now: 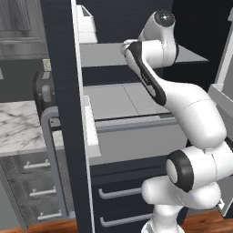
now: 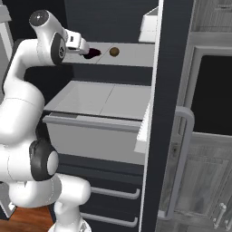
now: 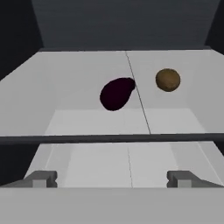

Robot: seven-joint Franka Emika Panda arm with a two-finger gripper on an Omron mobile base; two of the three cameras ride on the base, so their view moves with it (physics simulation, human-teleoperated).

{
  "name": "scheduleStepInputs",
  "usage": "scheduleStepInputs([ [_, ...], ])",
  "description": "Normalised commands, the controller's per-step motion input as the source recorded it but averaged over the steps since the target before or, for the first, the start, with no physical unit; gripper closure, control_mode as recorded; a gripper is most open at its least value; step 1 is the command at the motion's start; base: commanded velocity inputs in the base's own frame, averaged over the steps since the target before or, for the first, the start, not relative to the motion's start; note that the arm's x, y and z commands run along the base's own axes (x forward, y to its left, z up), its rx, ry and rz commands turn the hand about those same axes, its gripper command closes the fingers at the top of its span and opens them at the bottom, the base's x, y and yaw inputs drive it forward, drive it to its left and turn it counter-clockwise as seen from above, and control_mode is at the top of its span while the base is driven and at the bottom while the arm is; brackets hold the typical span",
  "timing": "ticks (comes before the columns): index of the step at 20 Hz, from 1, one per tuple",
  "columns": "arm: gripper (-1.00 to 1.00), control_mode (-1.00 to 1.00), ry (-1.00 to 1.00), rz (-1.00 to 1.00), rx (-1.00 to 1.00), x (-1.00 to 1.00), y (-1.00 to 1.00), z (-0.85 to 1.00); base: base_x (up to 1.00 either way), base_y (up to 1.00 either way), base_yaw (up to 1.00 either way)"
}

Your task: Pick eggplant from the fridge and place it on the plate on the counter.

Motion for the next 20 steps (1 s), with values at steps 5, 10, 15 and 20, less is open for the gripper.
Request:
scheduleStepInputs([
  [5, -1.0, -1.0, 0.0, -0.08, 0.0, 0.46, 0.0, -0.07, 0.0, 0.0, 0.0],
  [10, -1.0, -1.0, 0.04, -0.06, 0.0, 0.56, 0.0, -0.16, 0.0, 0.0, 0.0],
  [15, -1.0, -1.0, 0.06, -0.06, 0.0, 0.56, 0.0, -0.09, 0.0, 0.0, 0.0],
  [20, -1.0, -1.0, 0.04, -0.03, 0.0, 0.61, 0.0, -0.01, 0.0, 0.0, 0.0],
])
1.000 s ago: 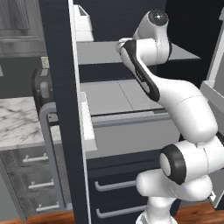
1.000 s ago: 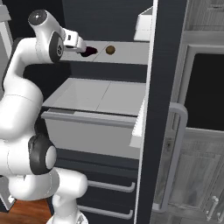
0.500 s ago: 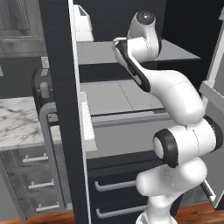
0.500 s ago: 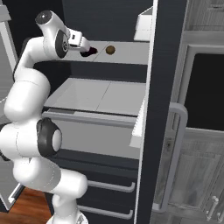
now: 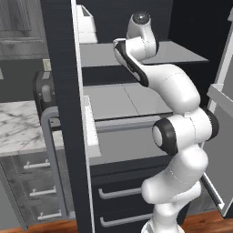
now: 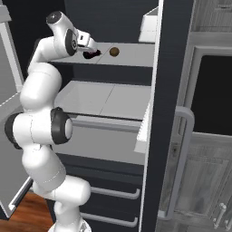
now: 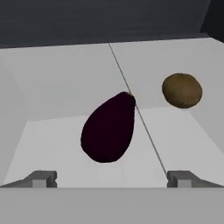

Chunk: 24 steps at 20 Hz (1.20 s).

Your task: Pick eggplant from the fridge and place it on the plate on the counter.

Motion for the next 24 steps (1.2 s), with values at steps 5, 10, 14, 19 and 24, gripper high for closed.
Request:
scheduleStepInputs([
  [5, -1.0, -1.0, 0.04, -0.02, 0.0, 0.6, 0.0, -0.07, 0.0, 0.0, 0.0],
  [10, -1.0, -1.0, 0.05, -0.01, 0.0, 0.41, 0.0, -0.09, 0.0, 0.0, 0.0],
  [14, -1.0, -1.0, 0.04, -0.03, 0.0, 0.18, 0.0, -0.13, 0.0, 0.0, 0.0],
  [19, -1.0, -1.0, 0.06, -0.07, 0.0, 0.01, -0.02, -0.31, 0.0, 0.0, 0.0],
  [24, -1.0, -1.0, 0.03, -0.05, 0.0, 0.01, -0.23, -0.7, 0.0, 0.0, 0.0],
])
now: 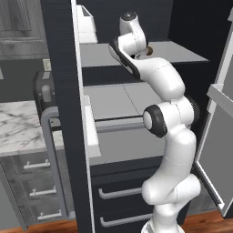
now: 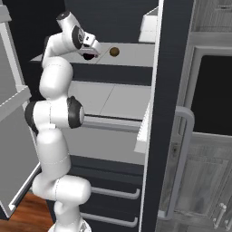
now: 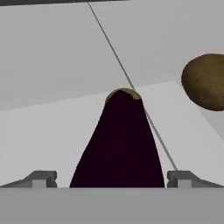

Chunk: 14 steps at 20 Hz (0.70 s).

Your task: Pick eggplant from the fridge and place it on the plate on the counter.

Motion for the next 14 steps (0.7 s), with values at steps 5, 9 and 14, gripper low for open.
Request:
scheduleStepInputs([
  [5, 1.0, -1.0, 0.0, -0.02, 0.0, 0.2, -0.11, -0.75, 0.0, 0.0, 0.0],
  [9, 1.0, -1.0, -0.02, -0.05, 0.0, 0.13, -0.09, -0.74, 0.0, 0.0, 0.0],
  [14, 1.0, -1.0, -0.27, -0.01, 0.06, 0.03, -0.06, -0.51, 0.0, 0.0, 0.0],
])
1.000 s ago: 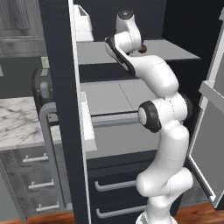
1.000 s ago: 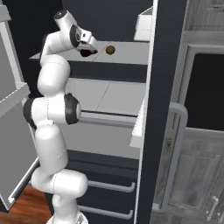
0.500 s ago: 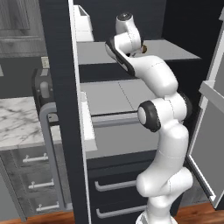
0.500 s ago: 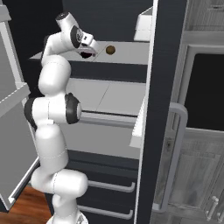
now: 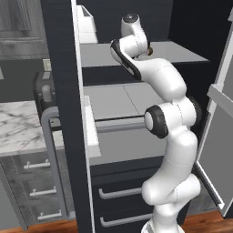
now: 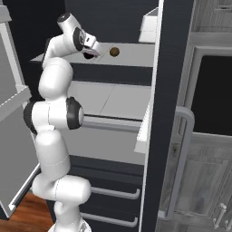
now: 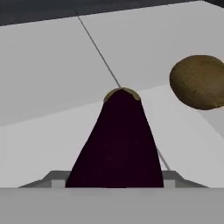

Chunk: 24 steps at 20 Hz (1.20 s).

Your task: Pick eggplant from the fridge and place it on the plate on the counter.

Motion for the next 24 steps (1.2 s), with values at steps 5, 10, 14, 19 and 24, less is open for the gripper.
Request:
scheduleStepInputs([
  [5, 1.0, -1.0, -0.55, 0.0, 0.03, -0.36, 0.0, 0.25, 0.0, 0.0, 0.0],
  [10, 1.0, -1.0, -0.32, 0.0, 0.08, -0.9, -0.17, 0.09, 0.0, 0.0, 0.0],
  [14, 1.0, -1.0, -0.26, 0.0, 0.09, -1.0, -0.33, 0.0, 0.0, 0.0, 0.0],
  [19, 1.0, -1.0, -0.32, 0.0, 0.08, -1.0, -0.31, 0.31, 0.0, 0.0, 0.0],
  [24, 1.0, -1.0, -0.05, 0.0, 0.0, -1.0, -0.01, 0.09, 0.0, 0.0, 0.0],
])
